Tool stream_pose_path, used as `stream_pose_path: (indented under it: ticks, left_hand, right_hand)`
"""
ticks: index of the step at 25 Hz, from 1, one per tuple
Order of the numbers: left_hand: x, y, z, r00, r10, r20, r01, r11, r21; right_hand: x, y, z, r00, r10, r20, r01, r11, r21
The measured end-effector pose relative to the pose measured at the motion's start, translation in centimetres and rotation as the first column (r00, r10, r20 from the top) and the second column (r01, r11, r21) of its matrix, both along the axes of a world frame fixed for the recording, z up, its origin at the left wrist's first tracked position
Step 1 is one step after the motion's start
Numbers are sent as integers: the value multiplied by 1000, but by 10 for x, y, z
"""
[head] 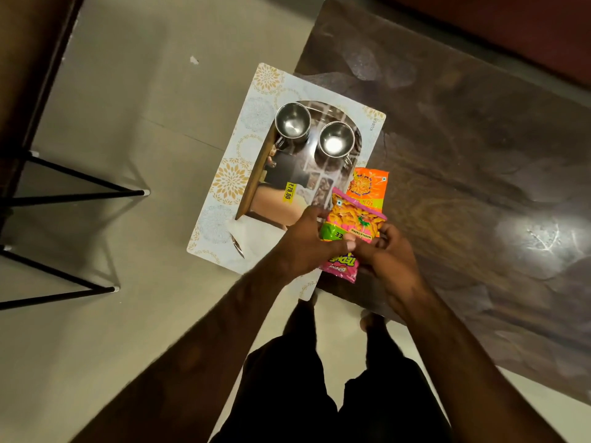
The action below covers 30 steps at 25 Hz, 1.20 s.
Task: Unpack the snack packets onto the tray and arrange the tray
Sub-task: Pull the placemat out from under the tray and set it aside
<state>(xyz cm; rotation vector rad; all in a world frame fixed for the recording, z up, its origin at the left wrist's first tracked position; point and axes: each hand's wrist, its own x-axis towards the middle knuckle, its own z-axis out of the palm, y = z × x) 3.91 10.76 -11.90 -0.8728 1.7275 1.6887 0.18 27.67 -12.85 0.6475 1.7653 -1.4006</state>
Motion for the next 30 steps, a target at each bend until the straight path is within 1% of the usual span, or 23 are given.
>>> stream_pose_path:
  ticks: [3, 5, 6, 8, 9, 11, 13, 16, 17, 18, 20, 21, 22, 25, 27, 28, 30]
  left_hand:
    - [-4, -26, -4, 992, 117, -50, -122, 987, -108]
    - [-6, -48, -8, 979, 182, -87, -194, 968, -160]
    - [-8, -59, -12, 974, 206, -96, -221, 958, -184]
    - [-10, -83, -20, 968, 237, -87, -251, 938, -238]
    - [-10, -93, -25, 965, 252, -75, -263, 930, -258]
    - [-12, -108, -34, 958, 282, -49, -284, 910, -303]
    - [-13, -117, -44, 963, 267, -35, -261, 894, -364]
    - [-17, -118, -53, 985, 163, -54, -170, 882, -439]
    - [-18, -116, -55, 990, 125, -62, -139, 866, -480]
    - [-18, -114, -56, 994, 91, -67, -113, 843, -527]
    - [-17, -110, -56, 998, 19, -65, -56, 777, -627]
    - [-16, -111, -54, 999, -12, -52, -26, 752, -659]
    - [-16, -112, -52, 999, -30, -36, -2, 746, -666]
    - [-16, -120, -48, 1000, -22, 11, 24, 810, -587]
    - [-17, -121, -46, 1000, -13, 13, 18, 858, -512]
    - [-18, -120, -46, 1000, -19, 7, 19, 868, -496]
    - [-20, -119, -45, 1000, -31, 1, 28, 874, -485]
  right_hand:
    - [-11, -24, -7, 999, 36, 34, -34, 998, -52]
    - [-22, -32, -18, 998, 65, 23, -64, 998, -18]
    - [-29, -34, -28, 997, 71, -17, -71, 997, 40]
    - [-46, -29, -51, 989, 102, -108, -76, 973, 217]
    - [-55, -24, -63, 982, 140, -127, -95, 947, 307]
    - [-67, -15, -84, 967, 234, -97, -168, 880, 443]
    - [-69, -13, -96, 950, 306, -54, -233, 817, 527]
    - [-64, -19, -107, 931, 356, -79, -226, 733, 642]
    - [-63, -21, -108, 933, 347, -92, -209, 732, 648]
    - [-63, -21, -108, 947, 305, -106, -178, 767, 617]
    - [-57, -17, -103, 980, 166, -108, -92, 866, 491]
    - [-53, -14, -96, 991, 90, -101, -38, 901, 431]
    - [-48, -11, -87, 995, 20, -100, 20, 922, 386]
    - [-34, 1, -58, 983, -160, -93, 181, 941, 287]
    - [-26, 1, -40, 971, -229, -68, 239, 948, 208]
    - [-24, -5, -34, 970, -237, -52, 242, 954, 175]
    - [-23, -25, -31, 981, -193, -21, 194, 971, 137]
